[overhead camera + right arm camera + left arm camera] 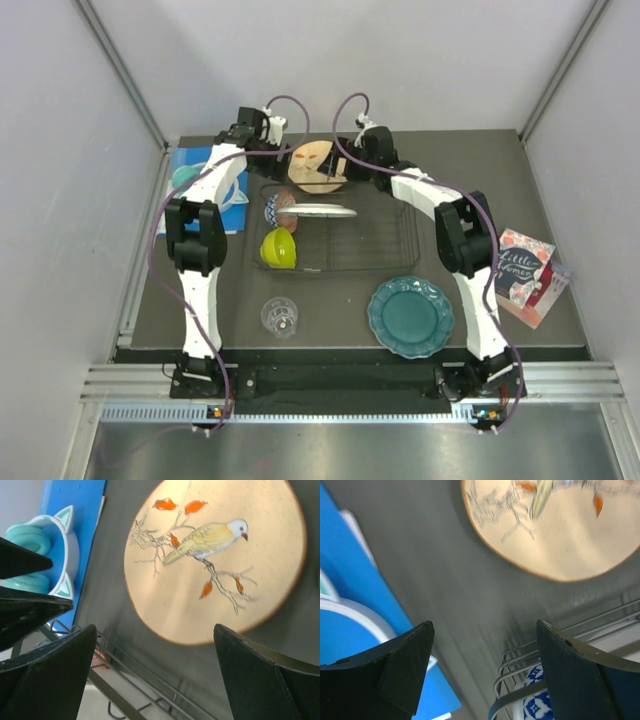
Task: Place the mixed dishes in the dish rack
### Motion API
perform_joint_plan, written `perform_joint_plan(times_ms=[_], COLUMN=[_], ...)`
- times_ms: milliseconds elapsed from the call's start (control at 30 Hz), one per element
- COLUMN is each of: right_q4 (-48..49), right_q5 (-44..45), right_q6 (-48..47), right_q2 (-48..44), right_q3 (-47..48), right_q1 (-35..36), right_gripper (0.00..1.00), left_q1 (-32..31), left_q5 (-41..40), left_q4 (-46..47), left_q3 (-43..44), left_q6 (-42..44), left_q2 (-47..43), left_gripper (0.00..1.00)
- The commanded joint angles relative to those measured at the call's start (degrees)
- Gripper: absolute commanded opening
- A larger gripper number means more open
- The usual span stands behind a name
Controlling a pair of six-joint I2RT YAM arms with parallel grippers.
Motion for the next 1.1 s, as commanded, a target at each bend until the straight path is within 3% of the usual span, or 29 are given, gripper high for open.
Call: perform_joint_plan(times_ms=[0,167,267,533,767,1067], right_q4=[2.1,2.7,0.8,-3.5,4.3,3.0], right_q5=[-0.3,-0.1,-0.2,2.5,3.5,10.2], right_q6=[-1.4,-1.5,-2.2,0.2,3.0,-4.2], right_q2=[-8.8,-10.2,-8.5,3.7,10.8,3.6], right_q3=[-5.6,-8.2,-4.2,16.0,21.7,18.4], right_q1=[1.2,1.4,1.3,1.3,0.8,-1.2], right_gripper=[1.00,1.00,1.00,1.00,1.00,1.00], left_q1=[-0.7,-2.2,-2.4,-1.1,0.5,2.5], left_q5=[2.0,1.1,0.2,-3.4,-3.0,-1.5], left_q4=[2.8,4.2,6.6,7.4,8.7,11.5], left_q3=[-4.8,-9.6,-11.7,1.6,6.6,3.5], left_q6=[0.7,1.8,1.8,-2.1,-6.6,-8.7], left_q2=[-4.9,-8.5,-9.5,-0.1,4.7,5.5], left_gripper=[0.86,0.85,0.86,0.87,0.88,0.88])
